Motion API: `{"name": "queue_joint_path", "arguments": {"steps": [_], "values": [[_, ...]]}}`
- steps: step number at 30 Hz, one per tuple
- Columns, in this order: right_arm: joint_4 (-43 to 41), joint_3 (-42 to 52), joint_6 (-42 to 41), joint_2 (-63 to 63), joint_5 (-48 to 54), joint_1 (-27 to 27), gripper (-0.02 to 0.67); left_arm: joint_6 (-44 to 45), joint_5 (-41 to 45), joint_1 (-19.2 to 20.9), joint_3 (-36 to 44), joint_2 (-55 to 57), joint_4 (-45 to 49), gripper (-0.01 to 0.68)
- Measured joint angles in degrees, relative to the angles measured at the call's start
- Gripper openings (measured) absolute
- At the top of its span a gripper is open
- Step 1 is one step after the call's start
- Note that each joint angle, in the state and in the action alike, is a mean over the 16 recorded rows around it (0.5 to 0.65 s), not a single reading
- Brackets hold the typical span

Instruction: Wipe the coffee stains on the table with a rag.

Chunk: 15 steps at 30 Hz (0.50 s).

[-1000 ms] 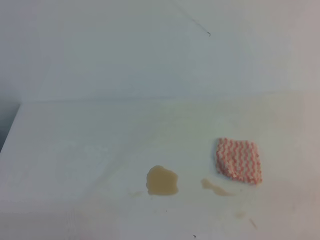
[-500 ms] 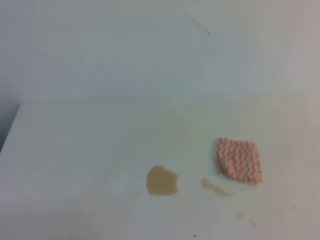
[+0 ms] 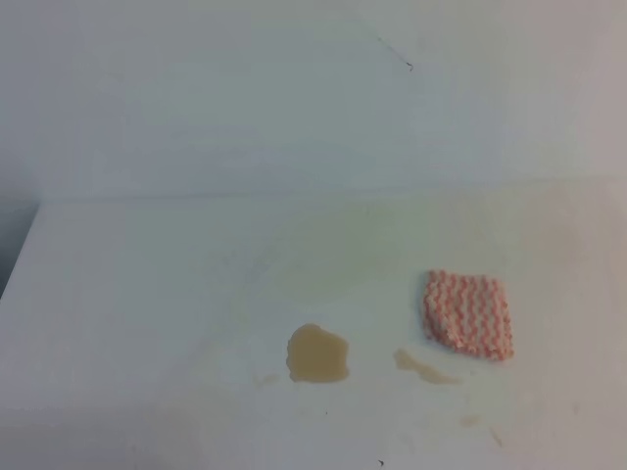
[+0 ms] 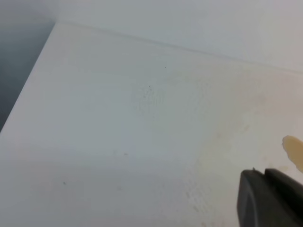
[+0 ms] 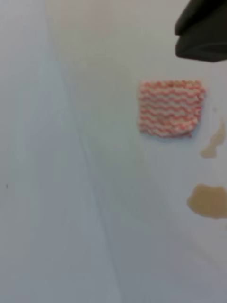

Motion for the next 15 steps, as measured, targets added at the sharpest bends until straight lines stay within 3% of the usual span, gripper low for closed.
{"name": "queue_joint_path", "arguments": {"steps": [9, 15], "values": [[8.7, -2.5, -13.0, 12.0, 2.6, 0.0, 0.016, 0.0, 0.0, 0.0, 0.0, 0.0, 0.0, 0.001], [11.6, -6.2, -19.2, 22.1, 5.6, 1.4, 0.108, 0.0, 0.0, 0.0, 0.0, 0.0, 0.0, 0.001]]}}
